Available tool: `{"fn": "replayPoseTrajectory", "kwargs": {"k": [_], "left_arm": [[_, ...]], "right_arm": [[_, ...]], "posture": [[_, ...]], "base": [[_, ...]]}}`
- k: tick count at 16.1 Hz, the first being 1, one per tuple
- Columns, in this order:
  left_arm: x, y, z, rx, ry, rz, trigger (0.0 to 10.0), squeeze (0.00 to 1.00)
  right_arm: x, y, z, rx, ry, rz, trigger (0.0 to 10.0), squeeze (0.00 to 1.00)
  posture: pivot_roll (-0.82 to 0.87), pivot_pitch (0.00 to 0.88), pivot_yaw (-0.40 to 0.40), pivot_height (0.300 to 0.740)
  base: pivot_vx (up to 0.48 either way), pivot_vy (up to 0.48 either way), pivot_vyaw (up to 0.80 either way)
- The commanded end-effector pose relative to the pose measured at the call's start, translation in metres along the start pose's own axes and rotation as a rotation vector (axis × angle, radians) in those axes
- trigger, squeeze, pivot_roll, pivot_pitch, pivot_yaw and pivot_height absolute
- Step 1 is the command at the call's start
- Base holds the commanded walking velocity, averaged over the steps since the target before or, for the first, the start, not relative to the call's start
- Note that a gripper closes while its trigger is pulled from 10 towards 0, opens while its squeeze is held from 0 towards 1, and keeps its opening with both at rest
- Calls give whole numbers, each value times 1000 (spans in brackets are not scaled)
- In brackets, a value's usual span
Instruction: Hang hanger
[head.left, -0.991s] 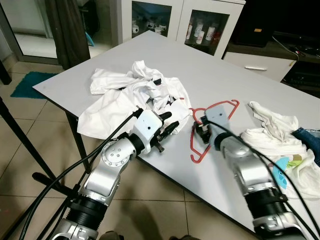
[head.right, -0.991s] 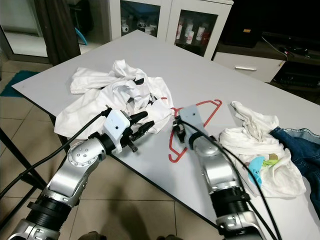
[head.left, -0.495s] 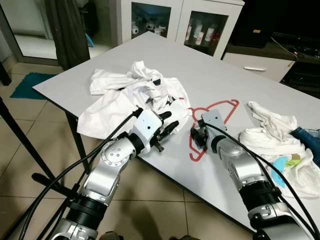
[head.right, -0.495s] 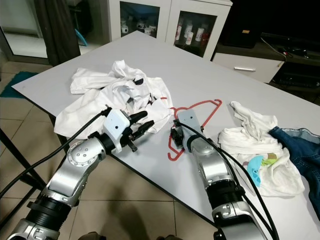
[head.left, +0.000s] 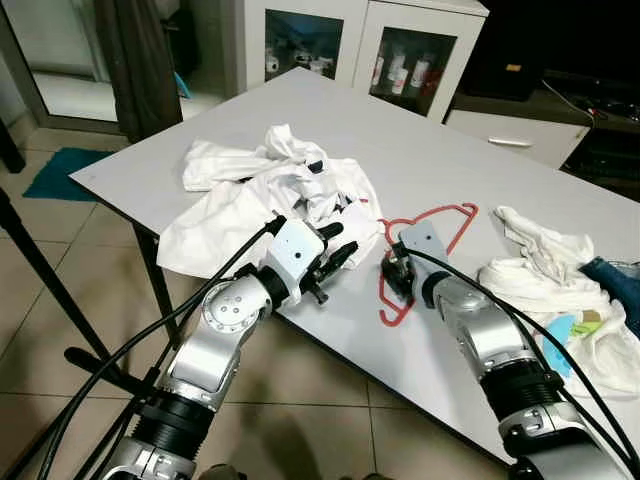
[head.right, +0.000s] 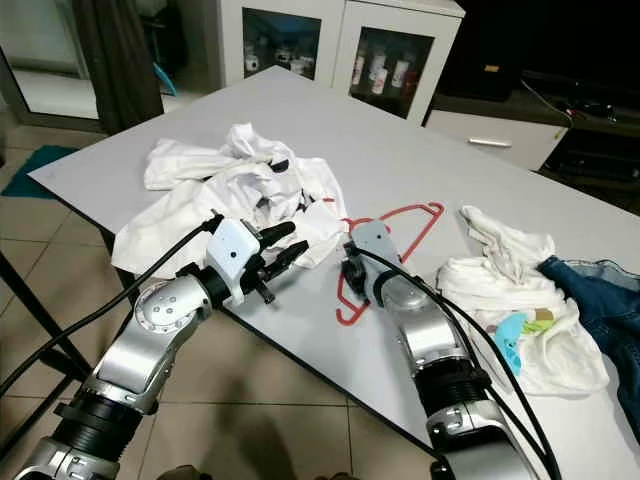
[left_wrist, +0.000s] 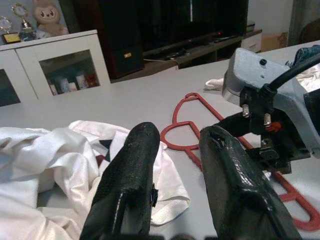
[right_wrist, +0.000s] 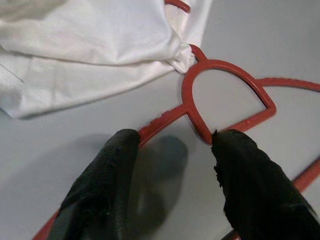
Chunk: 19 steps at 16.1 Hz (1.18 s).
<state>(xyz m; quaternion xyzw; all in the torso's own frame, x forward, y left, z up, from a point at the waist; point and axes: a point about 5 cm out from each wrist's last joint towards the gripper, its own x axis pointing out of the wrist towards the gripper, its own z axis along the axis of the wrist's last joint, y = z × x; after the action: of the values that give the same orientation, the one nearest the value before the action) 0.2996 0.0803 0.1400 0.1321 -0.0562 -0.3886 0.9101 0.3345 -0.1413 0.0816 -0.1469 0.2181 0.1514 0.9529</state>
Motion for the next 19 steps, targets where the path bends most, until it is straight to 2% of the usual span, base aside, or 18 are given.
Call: {"fn": "replayPoseTrajectory", "kwargs": {"k": [1,2,3,4,5,7,9,11,12,13,16,17,19], "left_arm": [[3,0,2,14,-3,-6,10000,0],[3,0,2,14,-4,-6,10000,0],[4,-1,2,13,-6,-7,10000,0],[5,-1,3,13,-8,-9,10000,0],[6,-2,3,12,-9,-10,10000,0],[7,-2,3,11,-12,-10,10000,0],[6,-2,3,11,-12,-9,10000,0],[5,-1,2,14,-10,-5,10000,0],[5,-1,2,14,-10,-3,10000,0],[6,-1,3,15,-11,-2,10000,0],[5,7,3,43,-4,26,10000,0],[4,15,3,56,-2,51,10000,0],[3,16,3,57,-2,54,10000,0]], "right_arm": [[-4,-13,-35,18,135,-51,0,0],[-5,-17,-34,29,128,-69,0,0],[-7,-31,-21,95,36,-136,0,0],[-9,-36,-7,142,-59,-162,0,0],[-11,-39,6,170,-135,-176,0,0],[-13,-40,19,227,-200,-173,0,0],[-12,-39,24,225,-223,-154,0,0],[-11,-38,24,161,-220,-152,0,0],[-10,-34,22,103,-206,-145,7098,0],[-8,-31,20,78,-194,-139,10000,0],[-2,-24,12,72,-140,-158,10000,0],[-2,-22,12,106,-157,-152,10000,1000],[-2,-25,9,86,-136,-159,10000,1000]], "posture": [[40,30,-109,723],[40,30,-109,723],[34,29,-108,723],[31,29,-107,723],[29,28,-107,723],[31,28,-108,723],[34,27,-107,723],[39,25,-109,723],[38,24,-109,723],[37,24,-110,723],[36,24,-116,723],[39,23,-122,723],[40,20,-126,723]], "base": [[0,0,0],[0,0,0],[0,0,0],[0,0,0],[0,0,0],[0,0,0],[0,0,0],[0,0,0],[0,0,0],[0,0,0],[0,0,0],[0,0,0],[0,0,0]]}}
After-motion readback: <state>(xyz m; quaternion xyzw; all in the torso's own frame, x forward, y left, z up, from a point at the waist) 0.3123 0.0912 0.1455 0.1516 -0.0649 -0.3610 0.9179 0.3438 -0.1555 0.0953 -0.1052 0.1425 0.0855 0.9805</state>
